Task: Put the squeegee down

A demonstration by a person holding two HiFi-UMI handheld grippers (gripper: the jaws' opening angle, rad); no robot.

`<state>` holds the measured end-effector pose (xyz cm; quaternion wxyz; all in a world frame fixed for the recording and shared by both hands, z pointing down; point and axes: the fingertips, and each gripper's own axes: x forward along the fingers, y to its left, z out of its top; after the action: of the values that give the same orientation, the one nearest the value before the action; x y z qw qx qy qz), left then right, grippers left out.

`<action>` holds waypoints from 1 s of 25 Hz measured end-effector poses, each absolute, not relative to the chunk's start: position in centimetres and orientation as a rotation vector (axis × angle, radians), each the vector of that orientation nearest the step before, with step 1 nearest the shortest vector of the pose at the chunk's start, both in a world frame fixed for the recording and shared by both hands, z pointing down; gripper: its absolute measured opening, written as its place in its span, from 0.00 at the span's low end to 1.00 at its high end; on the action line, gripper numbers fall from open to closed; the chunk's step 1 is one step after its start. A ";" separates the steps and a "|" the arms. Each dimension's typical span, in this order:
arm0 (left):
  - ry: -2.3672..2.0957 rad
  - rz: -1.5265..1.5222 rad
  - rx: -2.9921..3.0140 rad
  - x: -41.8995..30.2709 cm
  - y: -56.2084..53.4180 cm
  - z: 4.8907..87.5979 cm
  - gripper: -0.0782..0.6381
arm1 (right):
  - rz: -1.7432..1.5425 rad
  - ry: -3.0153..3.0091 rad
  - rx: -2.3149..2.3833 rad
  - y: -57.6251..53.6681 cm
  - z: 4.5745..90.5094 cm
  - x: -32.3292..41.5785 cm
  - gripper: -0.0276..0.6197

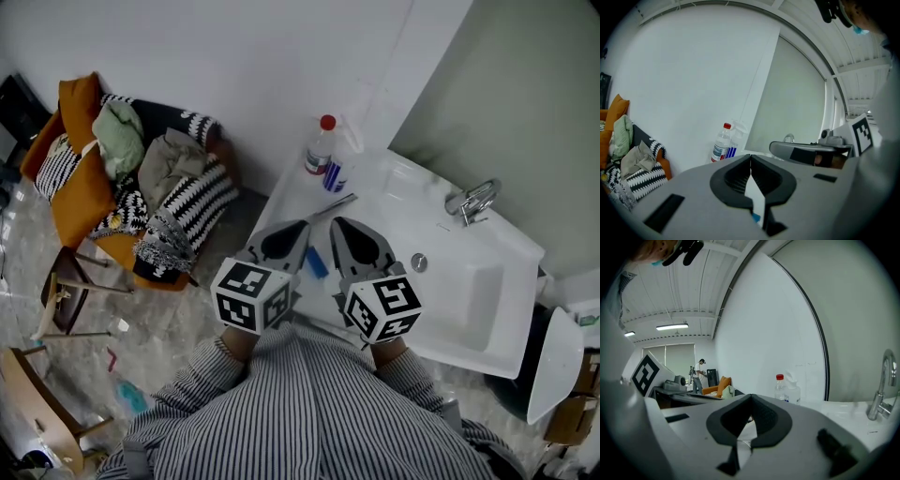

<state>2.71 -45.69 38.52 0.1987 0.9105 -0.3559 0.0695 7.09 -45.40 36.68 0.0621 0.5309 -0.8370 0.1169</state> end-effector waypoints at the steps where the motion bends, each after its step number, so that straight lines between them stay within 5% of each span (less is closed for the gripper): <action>1: -0.998 0.190 2.544 2.6 -45.7 38.5 0.13 | 0.349 -2.529 1.603 -45.3 36.7 7.1 0.07; 25: -0.991 0.195 2.514 3.1 -45.2 39.3 0.13 | 0.369 -2.493 1.584 -44.5 37.8 7.4 0.07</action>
<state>3.09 -45.19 39.29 0.2144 0.9064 -0.3573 0.0702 7.43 -44.51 37.83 0.0821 0.5304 -0.8347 0.1235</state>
